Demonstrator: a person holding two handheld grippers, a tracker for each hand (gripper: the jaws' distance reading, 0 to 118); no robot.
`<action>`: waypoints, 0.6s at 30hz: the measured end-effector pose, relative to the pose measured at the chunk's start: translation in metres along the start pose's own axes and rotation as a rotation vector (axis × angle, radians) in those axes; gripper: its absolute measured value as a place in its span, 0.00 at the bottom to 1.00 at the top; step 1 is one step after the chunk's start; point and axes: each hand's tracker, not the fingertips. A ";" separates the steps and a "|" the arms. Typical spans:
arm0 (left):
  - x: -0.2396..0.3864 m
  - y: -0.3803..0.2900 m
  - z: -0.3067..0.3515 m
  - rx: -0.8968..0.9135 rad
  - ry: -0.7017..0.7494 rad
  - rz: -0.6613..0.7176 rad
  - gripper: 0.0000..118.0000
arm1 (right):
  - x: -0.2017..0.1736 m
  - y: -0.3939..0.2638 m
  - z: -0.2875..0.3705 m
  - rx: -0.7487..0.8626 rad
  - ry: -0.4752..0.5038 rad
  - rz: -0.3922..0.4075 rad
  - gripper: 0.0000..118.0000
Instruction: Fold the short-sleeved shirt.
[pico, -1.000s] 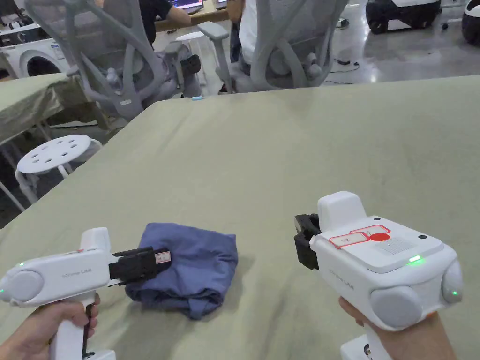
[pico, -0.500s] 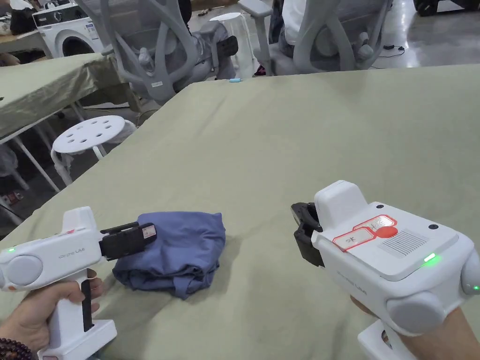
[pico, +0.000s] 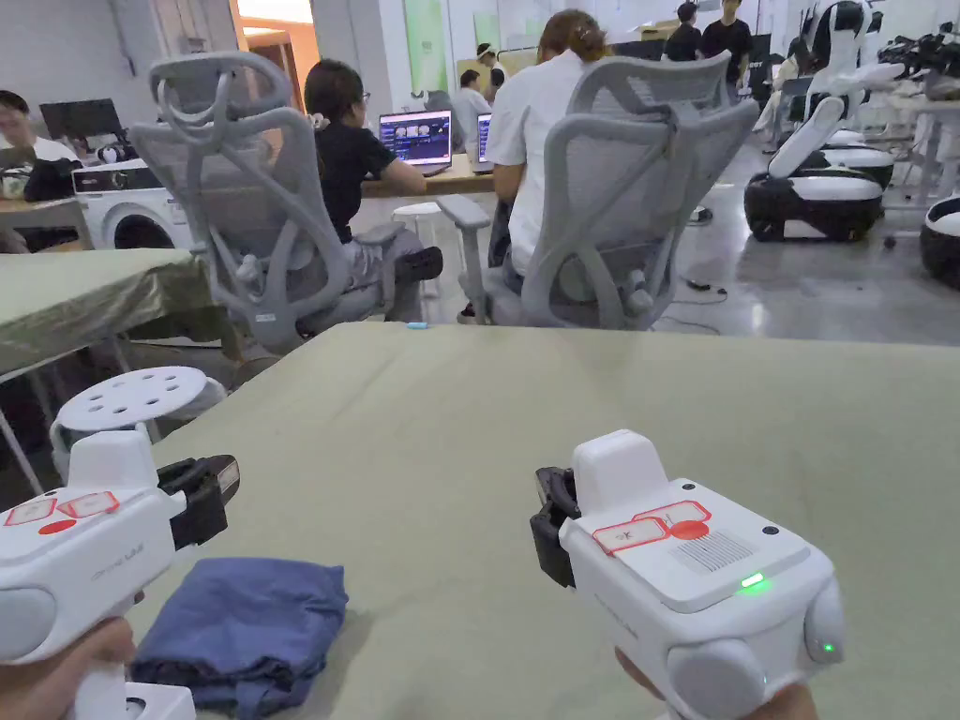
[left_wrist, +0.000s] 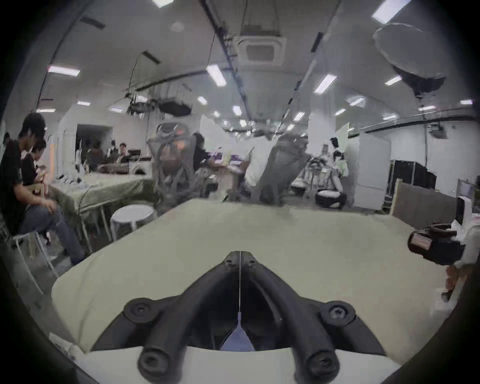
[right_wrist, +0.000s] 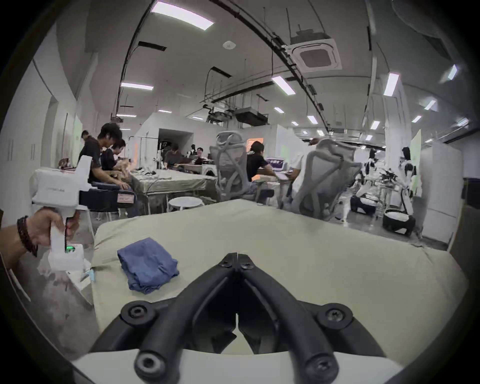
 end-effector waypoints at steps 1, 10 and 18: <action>0.021 0.008 0.000 0.023 -0.014 -0.005 0.00 | 0.011 0.006 0.012 0.002 -0.019 -0.001 0.00; 0.228 0.069 -0.019 0.151 -0.165 -0.070 0.00 | 0.144 0.055 0.142 0.076 -0.296 0.039 0.00; 0.351 0.076 -0.056 0.152 -0.256 -0.031 0.00 | 0.259 0.043 0.231 0.107 -0.572 -0.027 0.00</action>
